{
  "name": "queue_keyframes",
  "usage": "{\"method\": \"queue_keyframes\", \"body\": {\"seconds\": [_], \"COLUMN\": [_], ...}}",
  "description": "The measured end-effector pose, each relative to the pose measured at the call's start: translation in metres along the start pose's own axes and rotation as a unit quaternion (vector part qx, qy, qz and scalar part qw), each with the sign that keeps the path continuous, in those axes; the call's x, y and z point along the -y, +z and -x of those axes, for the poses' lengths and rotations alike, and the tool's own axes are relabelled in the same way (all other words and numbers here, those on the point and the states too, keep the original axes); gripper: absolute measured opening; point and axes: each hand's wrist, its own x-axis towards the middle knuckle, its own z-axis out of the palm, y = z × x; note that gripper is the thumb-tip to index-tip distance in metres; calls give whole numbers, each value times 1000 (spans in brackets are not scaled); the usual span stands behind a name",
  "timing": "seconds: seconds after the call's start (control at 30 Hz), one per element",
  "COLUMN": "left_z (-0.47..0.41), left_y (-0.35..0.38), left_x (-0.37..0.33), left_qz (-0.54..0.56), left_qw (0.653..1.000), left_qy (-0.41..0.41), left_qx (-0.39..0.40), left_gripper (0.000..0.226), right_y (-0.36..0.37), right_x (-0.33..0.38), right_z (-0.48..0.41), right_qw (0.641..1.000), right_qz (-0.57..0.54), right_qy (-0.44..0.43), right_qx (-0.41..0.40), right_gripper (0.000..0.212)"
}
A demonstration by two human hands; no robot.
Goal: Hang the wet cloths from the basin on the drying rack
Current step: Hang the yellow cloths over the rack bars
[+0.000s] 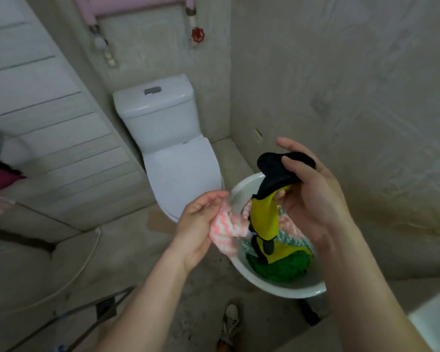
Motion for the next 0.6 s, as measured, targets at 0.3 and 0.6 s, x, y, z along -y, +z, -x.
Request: {"method": "queue_keyframes", "body": {"seconds": [0.3, 0.6], "left_z": [100, 213], "left_y": [-36, -139], "left_x": [-28, -24], "left_qz": [-109, -118], "left_qw": [972, 899], "left_qy": [183, 225], "left_qx": [-102, -355], "left_gripper": [24, 27], "right_y": [76, 157], "right_x": [-9, -48], "right_z": [61, 132], "right_qw": [974, 719], "right_qz": [-80, 551], "right_qy": [40, -330], "right_qx": [208, 265], "right_gripper": [21, 4]}}
